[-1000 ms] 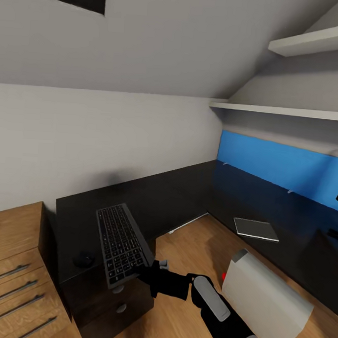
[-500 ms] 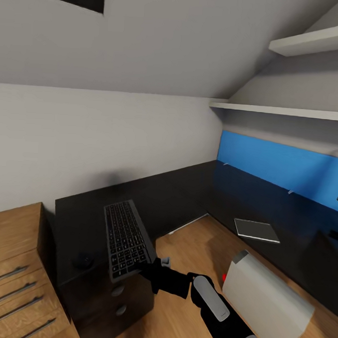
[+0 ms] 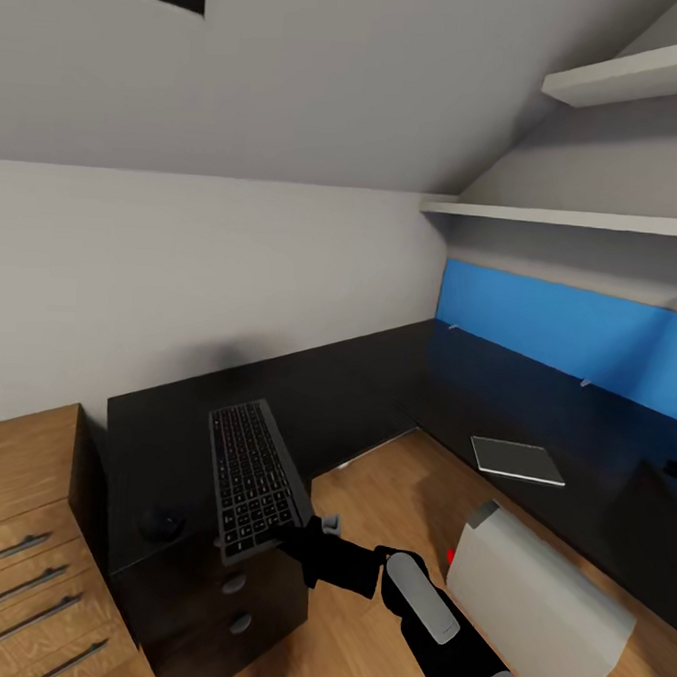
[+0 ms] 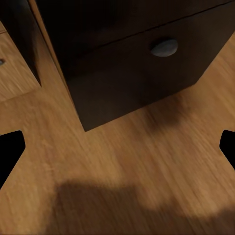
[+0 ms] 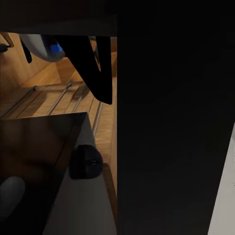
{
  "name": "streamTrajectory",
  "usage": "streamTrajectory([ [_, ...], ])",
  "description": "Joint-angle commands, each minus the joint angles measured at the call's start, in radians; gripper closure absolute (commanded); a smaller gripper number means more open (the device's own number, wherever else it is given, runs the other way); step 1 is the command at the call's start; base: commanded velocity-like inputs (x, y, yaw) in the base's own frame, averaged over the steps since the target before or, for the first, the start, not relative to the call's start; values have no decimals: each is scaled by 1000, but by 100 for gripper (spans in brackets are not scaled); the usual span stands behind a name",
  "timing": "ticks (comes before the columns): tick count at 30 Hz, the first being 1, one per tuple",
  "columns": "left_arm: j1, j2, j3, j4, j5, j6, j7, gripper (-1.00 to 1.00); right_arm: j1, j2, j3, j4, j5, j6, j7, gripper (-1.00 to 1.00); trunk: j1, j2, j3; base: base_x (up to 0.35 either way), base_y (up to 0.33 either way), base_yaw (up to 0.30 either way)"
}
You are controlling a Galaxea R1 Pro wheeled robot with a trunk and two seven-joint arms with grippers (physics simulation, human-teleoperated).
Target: In the bedroom, organize the workspace by keeping the computer under the desk, ensuring the monitor is on the desk, placing the keyboard on the desk next to the monitor, placing the mouse on the desk next to the keyboard, moving the folder from the swivel chair onto the desk next to the mouse, stacking the notebook on top of the folder with the pen on top of the notebook, and positioning the swivel chair next to the desk.
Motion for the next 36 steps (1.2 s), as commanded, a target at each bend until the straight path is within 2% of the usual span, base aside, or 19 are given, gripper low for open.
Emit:
streamTrajectory([
  [1, -1, 1, -8, 0, 3, -3, 9, -100, -1, 0, 0, 1, -2, 3, 8, 100, 4, -8, -4, 0, 0, 0],
  [13, -1, 1, -9, 0, 3, -3, 12, -100, -1, 0, -1, 1, -6, 6, 10, 100, 50, -92, -42, 0, 0, 0],
  [36, -1, 1, -8, 2, 3, 1, 7, -100, -1, -3, -1, 0, -6, 6, 10, 100, 50, -92, -42, 0, 0, 0],
])
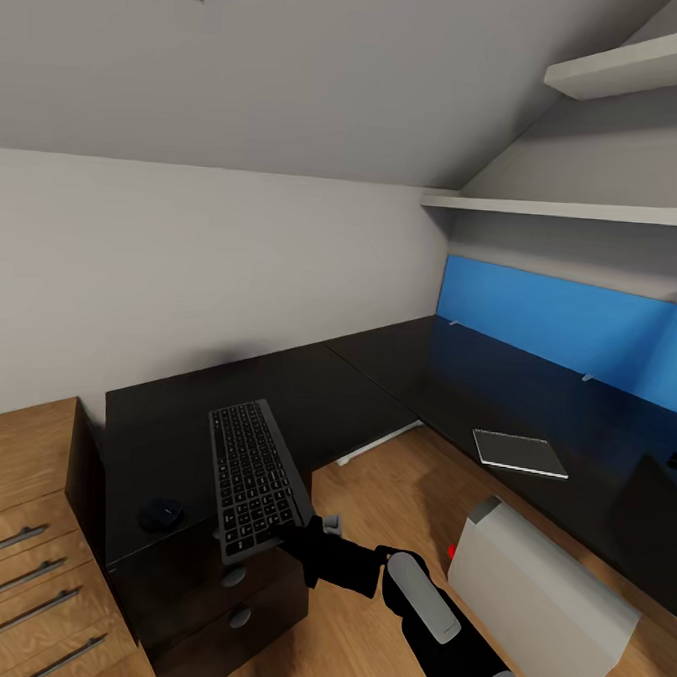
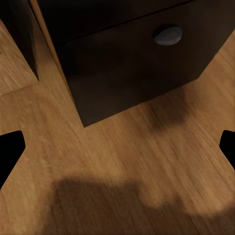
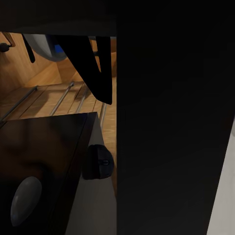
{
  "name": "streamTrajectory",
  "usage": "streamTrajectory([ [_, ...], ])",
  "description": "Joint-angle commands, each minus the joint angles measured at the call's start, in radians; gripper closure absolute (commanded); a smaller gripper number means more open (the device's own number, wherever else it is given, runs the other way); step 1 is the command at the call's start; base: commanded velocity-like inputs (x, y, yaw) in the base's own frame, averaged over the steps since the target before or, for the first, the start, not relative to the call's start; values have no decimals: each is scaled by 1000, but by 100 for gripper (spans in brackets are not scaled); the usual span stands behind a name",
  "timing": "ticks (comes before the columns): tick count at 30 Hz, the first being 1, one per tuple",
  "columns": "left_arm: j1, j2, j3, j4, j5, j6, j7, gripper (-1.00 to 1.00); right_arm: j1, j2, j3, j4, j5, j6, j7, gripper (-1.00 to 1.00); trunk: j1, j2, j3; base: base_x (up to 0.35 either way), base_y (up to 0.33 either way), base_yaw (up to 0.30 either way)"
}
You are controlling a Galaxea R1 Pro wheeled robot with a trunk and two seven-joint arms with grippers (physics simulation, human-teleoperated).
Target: In the bedroom, organize the workspace by keeping the computer under the desk, ensuring the monitor is on the desk, placing the keyboard on the desk next to the monitor, placing the mouse on the desk next to the keyboard, moving the folder from the swivel chair onto the desk next to the mouse, stacking the notebook on top of the folder with the pen on top of the notebook, and positioning the swivel chair next to the desk.
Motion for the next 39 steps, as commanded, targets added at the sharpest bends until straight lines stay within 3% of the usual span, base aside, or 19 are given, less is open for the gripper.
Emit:
streamTrajectory([
  [1, -1, 2, -8, 0, 3, -4, 8, -100, -1, 0, 0, 1, 2, 2, 7, 100, 0, 0, -1, 0, 0, 0],
  [6, -1, 2, -7, 0, 3, -4, 9, -100, -1, 0, -1, 1, 2, 3, 6, 100, 0, 0, -1, 0, 0, 0],
  [7, -1, 2, -7, 0, 3, -4, 9, -100, -1, 0, -1, 0, 2, 4, 6, -100, 0, 0, -1, 0, 0, 0],
  [25, -1, 3, -7, 1, 4, -4, 11, -100, 0, 0, -1, 0, 2, 3, 7, -100, 0, 0, -1, 0, 0, 0],
  [39, -1, 4, -4, 2, 6, -3, 14, -100, -1, -1, -1, 0, 3, 2, 7, -100, 0, 0, -1, -49, -98, 0],
])
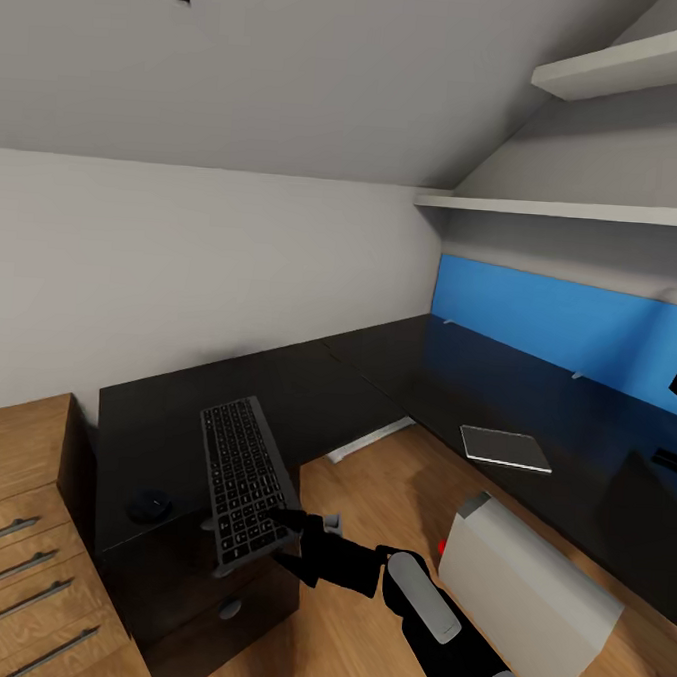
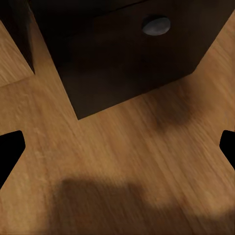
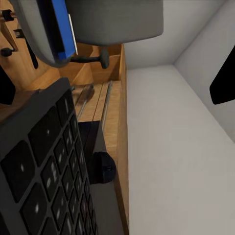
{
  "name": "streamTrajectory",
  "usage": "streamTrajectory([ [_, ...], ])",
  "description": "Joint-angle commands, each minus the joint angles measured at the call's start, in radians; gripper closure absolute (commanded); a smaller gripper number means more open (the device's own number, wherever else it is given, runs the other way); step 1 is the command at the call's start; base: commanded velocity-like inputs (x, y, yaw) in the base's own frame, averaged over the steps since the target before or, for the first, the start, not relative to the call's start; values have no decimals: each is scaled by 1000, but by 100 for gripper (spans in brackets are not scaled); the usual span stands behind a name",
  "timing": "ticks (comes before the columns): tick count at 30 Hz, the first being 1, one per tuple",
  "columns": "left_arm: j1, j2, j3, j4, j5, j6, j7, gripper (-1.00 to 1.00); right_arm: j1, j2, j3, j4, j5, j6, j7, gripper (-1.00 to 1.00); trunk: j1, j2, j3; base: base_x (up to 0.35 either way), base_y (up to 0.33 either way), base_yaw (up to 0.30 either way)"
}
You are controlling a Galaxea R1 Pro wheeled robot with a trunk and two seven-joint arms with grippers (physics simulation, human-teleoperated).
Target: In the bedroom, organize the workspace by keeping the computer under the desk, ensuring the monitor is on the desk, placing the keyboard on the desk next to the monitor, placing the mouse on the desk next to the keyboard, moving the folder from the swivel chair onto the desk next to the mouse, stacking the notebook on top of the folder with the pen on top of the notebook, and positioning the swivel chair next to the desk.
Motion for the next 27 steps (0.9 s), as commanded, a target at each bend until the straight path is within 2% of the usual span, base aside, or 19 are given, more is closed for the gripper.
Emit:
streamTrajectory([
  [1, -1, 1, -8, 0, 3, -3, 9, -100, -1, 0, 0, 1, 3, 2, 5, -100, 0, 0, -1, -1, -2, 0],
  [8, -1, 2, -7, 0, 3, -2, 11, -100, -1, -1, -1, 1, 4, 2, 5, -100, 0, 0, -1, -166, -170, 0],
  [15, -1, 2, -8, 5, 3, -2, 10, -100, -1, -3, -1, 1, 4, 2, 5, -100, 0, 0, -1, -37, -218, 0],
  [24, -1, 1, -8, 14, 3, -3, 11, -100, -1, -16, -3, 2, 5, 0, 41, -100, 0, 0, -1, -1, -29, 0],
  [27, -1, 1, -8, 14, 3, -3, 11, -100, -1, -29, -10, 2, 6, -2, 48, -100, -12, 21, 8, 0, -2, 0],
])
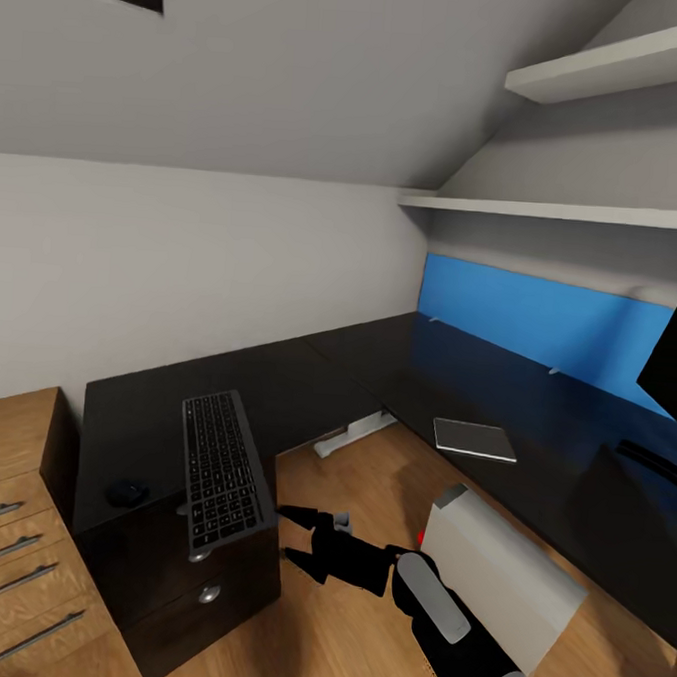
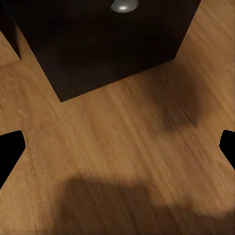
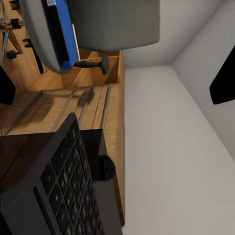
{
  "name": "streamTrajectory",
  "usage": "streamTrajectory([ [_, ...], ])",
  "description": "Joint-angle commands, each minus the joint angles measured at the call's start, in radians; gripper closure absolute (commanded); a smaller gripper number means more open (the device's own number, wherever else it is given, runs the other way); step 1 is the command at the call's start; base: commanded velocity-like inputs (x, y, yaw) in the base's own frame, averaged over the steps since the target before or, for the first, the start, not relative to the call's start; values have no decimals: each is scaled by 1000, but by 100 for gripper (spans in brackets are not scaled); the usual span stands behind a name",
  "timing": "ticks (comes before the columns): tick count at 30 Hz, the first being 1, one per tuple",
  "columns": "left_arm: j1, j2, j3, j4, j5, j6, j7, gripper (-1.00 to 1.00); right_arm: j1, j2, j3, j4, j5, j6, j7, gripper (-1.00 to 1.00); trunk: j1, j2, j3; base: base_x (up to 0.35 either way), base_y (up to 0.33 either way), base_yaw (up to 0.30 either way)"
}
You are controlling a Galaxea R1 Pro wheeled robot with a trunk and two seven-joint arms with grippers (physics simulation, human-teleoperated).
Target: In the bedroom, organize the workspace by keeping the computer under the desk, ensuring the monitor is on the desk, placing the keyboard on the desk next to the monitor, placing the mouse on the desk next to the keyboard, moving the folder from the swivel chair onto the desk next to the mouse, stacking the notebook on top of the folder with the pen on top of the notebook, and positioning the swivel chair next to the desk.
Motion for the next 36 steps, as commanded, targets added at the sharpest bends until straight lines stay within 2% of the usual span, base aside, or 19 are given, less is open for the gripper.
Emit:
streamTrajectory([
  [1, -1, 1, -8, 0, 2, -3, 9, -100, -1, -5, -4, 1, 3, 1, 5, -100, -4, 7, 2, 0, -1, 0],
  [8, -1, 0, -7, 0, 2, -3, 12, -100, -1, -39, -80, 50, 5, -69, 7, -100, -31, 56, 24, 0, 0, 0],
  [12, -1, 0, -7, 1, 2, -2, 12, -100, -1, -49, -104, 94, 6, -128, 8, -100, -46, 84, 37, 0, 0, 0],
  [17, -1, 0, -7, 5, 2, -1, 12, -100, -1, -55, -110, 122, 7, -211, 8, -100, -65, 119, 52, 0, 0, 0],
  [18, -1, -1, -9, 17, 2, 0, 12, -100, -1, -55, -109, 134, 15, -301, 5, -100, -69, 126, 56, 0, 0, 0],
  [21, -1, -1, -10, 22, 2, 0, 12, -100, -1, -53, -106, 151, 43, -383, -6, -100, -81, 147, 65, 0, 0, 0],
  [22, -1, -1, -11, 23, 2, 0, 12, -100, -1, -52, -104, 171, 68, -432, -17, -100, -85, 154, 68, 0, 0, 0],
  [23, -1, -1, -11, 24, 2, 0, 12, -100, -1, -42, -102, 202, 122, -510, -50, -100, -88, 161, 71, 0, 0, 0],
  [24, -1, -1, -11, 24, 2, 0, 12, -100, -1, -35, -101, 210, 144, -535, -65, -100, -92, 168, 74, 0, 0, 0],
  [25, -1, -2, -11, 24, 2, 1, 12, -100, -1, -17, -101, 223, 196, -584, -102, -100, -96, 175, 77, 0, 0, 0],
  [27, -1, -2, -11, 24, 2, 2, 12, -100, -1, 3, -101, 234, 256, -627, -147, -100, -104, 189, 84, 0, 0, 0],
  [28, -1, -2, -11, 24, 2, 3, 11, -100, -1, 22, -101, 249, 325, -662, -196, -100, -108, 196, 87, 0, 0, 0],
  [29, -1, -2, -11, 25, 2, 3, 11, -100, -1, 31, -101, 259, 362, -678, -221, -100, -111, 203, 90, 0, 0, 0],
  [30, -1, -2, -12, 25, 1, 4, 11, -100, -1, 45, -99, 285, 442, -703, -271, -100, -115, 210, 93, 0, 0, 0],
  [31, -1, -2, -12, 25, 1, 5, 11, -100, -1, 52, -99, 300, 485, -714, -295, -100, -119, 217, 96, 0, 0, 0],
  [33, -1, -2, -14, 25, 0, 6, 10, -100, -1, 79, -99, 371, 664, -755, -363, -100, -127, 231, 103, 0, 0, 0],
  [34, -1, -3, -14, 25, 0, 7, 10, -100, -1, 87, -100, 393, 707, -769, -373, -100, -131, 238, 106, 0, 0, 0],
  [35, -1, -4, -14, 24, -1, 7, 9, -100, 0, 100, -101, 442, 784, -805, -387, -100, -134, 245, 109, 0, 0, 0],
  [36, -1, -5, -14, 24, -1, 7, 9, -100, 0, 104, -102, 476, 821, -832, -392, -100, -138, 252, 112, 0, 0, 0],
])
